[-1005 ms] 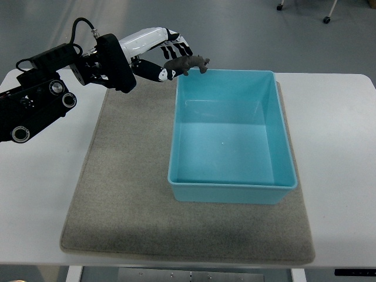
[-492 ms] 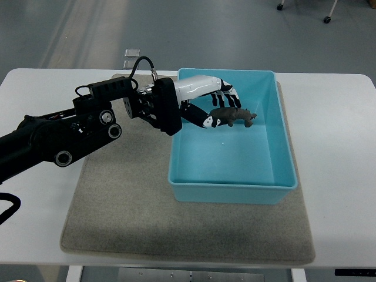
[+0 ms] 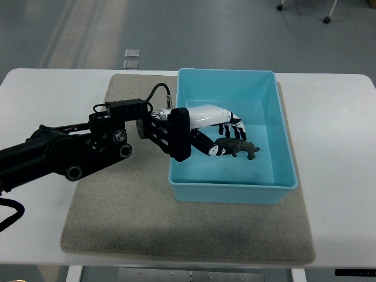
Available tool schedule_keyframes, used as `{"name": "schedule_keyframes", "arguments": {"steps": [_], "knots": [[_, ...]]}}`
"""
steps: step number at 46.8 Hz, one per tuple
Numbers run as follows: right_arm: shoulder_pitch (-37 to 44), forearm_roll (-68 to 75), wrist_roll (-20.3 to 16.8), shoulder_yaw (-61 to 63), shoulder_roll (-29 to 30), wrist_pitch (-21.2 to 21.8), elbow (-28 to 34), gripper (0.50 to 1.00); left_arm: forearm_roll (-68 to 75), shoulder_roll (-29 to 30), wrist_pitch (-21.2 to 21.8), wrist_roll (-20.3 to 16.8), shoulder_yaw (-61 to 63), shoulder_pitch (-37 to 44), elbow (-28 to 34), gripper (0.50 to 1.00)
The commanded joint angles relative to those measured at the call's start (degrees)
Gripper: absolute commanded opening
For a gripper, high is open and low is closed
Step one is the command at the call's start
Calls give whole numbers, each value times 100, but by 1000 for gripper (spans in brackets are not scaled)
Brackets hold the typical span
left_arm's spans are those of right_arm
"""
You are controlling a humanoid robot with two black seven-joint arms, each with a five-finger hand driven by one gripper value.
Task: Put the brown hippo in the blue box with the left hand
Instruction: 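Carry the hippo over the blue box and lower it inside, then open the left hand fingers to release the hippo in the box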
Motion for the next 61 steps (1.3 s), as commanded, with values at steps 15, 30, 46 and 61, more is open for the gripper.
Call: {"name": "schedule_keyframes", "arguments": {"steps": [15, 30, 46, 61], "knots": [[0, 0, 0, -1, 0, 0, 0, 936, -17, 6, 97, -18, -9, 55, 0, 782], [0, 0, 0, -1, 0, 0, 0, 936, -123, 6, 105, -36, -79, 72, -27, 936], [0, 0, 0, -1, 0, 0, 0, 936, -966, 68, 105, -36, -895, 125, -62, 958], [0, 0, 0, -1, 0, 0, 0, 936, -2600, 164, 167, -27, -1933, 424, 8, 964]]}}
